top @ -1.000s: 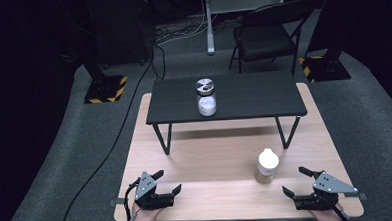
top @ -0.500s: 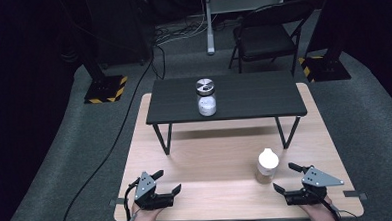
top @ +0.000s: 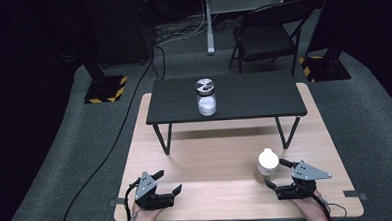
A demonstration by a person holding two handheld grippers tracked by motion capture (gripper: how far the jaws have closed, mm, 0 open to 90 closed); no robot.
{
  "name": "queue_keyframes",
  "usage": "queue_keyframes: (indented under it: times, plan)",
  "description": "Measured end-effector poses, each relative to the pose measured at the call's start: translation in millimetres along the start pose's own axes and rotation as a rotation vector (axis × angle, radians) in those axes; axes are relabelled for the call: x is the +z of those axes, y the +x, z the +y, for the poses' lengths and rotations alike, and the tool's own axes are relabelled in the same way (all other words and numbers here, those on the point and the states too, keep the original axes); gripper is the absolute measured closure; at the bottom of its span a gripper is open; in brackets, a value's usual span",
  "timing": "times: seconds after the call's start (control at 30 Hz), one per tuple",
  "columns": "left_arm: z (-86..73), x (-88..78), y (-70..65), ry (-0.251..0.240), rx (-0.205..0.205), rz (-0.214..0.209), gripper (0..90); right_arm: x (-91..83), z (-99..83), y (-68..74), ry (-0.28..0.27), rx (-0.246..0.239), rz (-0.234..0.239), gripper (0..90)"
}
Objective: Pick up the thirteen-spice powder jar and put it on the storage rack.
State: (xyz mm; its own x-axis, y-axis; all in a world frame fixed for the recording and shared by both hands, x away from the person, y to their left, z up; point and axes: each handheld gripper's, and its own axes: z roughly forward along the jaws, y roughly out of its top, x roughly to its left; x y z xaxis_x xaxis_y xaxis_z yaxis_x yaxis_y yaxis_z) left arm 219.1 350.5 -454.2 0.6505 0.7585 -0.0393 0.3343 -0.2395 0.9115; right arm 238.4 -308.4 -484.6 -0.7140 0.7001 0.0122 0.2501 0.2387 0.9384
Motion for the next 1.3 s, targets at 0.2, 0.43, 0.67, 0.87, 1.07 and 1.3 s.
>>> queue_keyframes:
  times: [0.2, 0.43, 0.67, 0.87, 1.07, 1.3]
  plan:
    - [-0.2, -0.2, 0.3, -0.001, -0.002, 0.000, 12.5, 10.4, 1.5, -1.4, 0.001, 0.009, 0.005, 6.8]
    - [-0.8, -0.5, 0.2, -0.004, -0.007, 0.000, 12.5, 22.2, 3.3, 0.6, 0.017, 0.019, 0.000, 10.1]
    - [-0.5, -0.4, 0.4, -0.003, -0.001, -0.001, 12.5, 27.2, 2.6, -1.3, 0.021, 0.044, -0.006, 19.7]
    - [-0.6, -0.3, 0.8, -0.002, -0.003, -0.002, 12.5, 27.0, 0.6, -5.6, 0.009, 0.048, 0.007, 29.3]
    - [-0.8, -0.3, 0.7, -0.003, -0.007, -0.002, 12.5, 27.2, 0.7, -2.5, 0.007, 0.049, -0.009, 29.6]
    - [-0.5, -0.2, 0.5, 0.001, -0.006, 0.000, 12.6, 26.5, 8.4, 0.5, -0.003, 0.048, -0.027, 29.6]
